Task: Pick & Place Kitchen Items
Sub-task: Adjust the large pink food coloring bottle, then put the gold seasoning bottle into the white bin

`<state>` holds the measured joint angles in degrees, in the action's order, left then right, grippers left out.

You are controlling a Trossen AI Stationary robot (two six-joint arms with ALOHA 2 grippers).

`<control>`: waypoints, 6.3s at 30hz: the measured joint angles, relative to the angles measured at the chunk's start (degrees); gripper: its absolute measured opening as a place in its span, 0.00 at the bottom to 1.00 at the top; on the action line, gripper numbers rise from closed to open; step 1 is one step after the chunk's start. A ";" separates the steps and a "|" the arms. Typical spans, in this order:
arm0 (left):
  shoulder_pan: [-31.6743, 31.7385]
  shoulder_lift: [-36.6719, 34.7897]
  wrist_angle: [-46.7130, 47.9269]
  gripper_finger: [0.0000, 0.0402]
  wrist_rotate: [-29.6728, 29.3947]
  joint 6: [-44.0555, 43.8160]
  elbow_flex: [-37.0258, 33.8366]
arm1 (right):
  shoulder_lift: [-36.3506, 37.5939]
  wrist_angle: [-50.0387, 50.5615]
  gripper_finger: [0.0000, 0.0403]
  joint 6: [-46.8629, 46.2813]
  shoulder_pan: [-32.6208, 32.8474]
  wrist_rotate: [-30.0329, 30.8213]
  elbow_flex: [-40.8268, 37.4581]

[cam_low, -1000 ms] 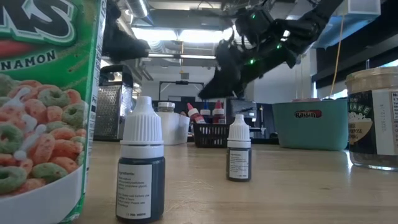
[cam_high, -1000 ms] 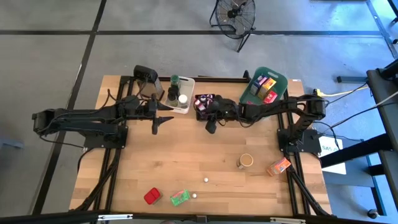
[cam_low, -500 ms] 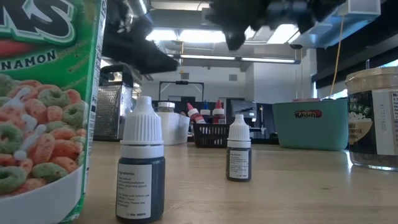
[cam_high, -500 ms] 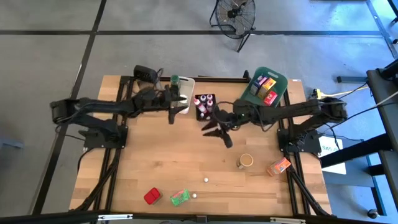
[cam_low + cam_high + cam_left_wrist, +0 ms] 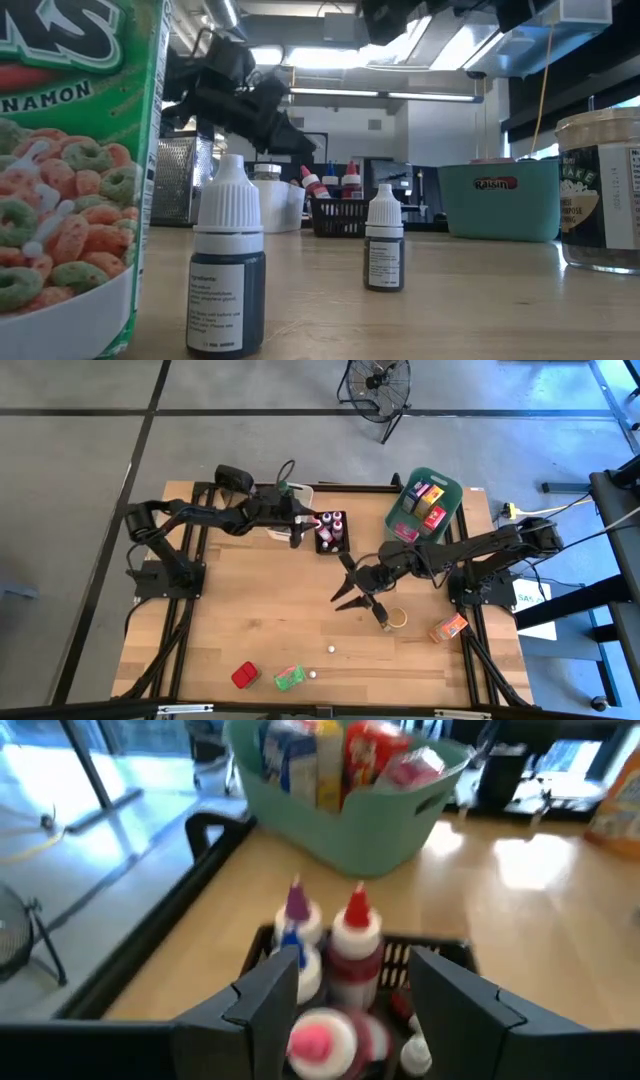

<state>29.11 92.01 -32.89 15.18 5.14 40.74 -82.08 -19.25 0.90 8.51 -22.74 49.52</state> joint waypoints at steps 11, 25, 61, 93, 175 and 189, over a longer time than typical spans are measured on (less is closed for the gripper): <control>2.63 1.68 0.34 0.46 1.12 -2.31 -0.04 | 0.00 0.64 0.30 0.84 0.97 0.07 -0.02; 2.61 0.20 3.23 0.46 3.19 -1.28 0.75 | -0.02 -0.25 0.30 0.67 0.97 0.17 -0.04; -2.26 -3.53 31.46 0.46 -23.19 10.65 9.95 | -0.07 -1.43 0.29 1.08 0.95 0.13 -0.07; -3.98 6.30 35.26 0.46 -27.18 8.98 17.44 | -0.07 -1.04 0.29 1.54 0.96 0.09 -0.07; -41.04 -21.90 63.80 0.46 -32.04 -16.29 14.11 | -2.85 49.63 0.58 -24.60 20.12 39.60 17.52; -42.98 -21.90 63.98 0.46 -32.15 -18.05 14.11 | -2.80 83.62 0.77 -60.24 17.82 32.07 21.68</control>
<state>-13.87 70.11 31.09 -16.97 -12.91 54.85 -84.88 64.36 -59.35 26.33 9.33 71.20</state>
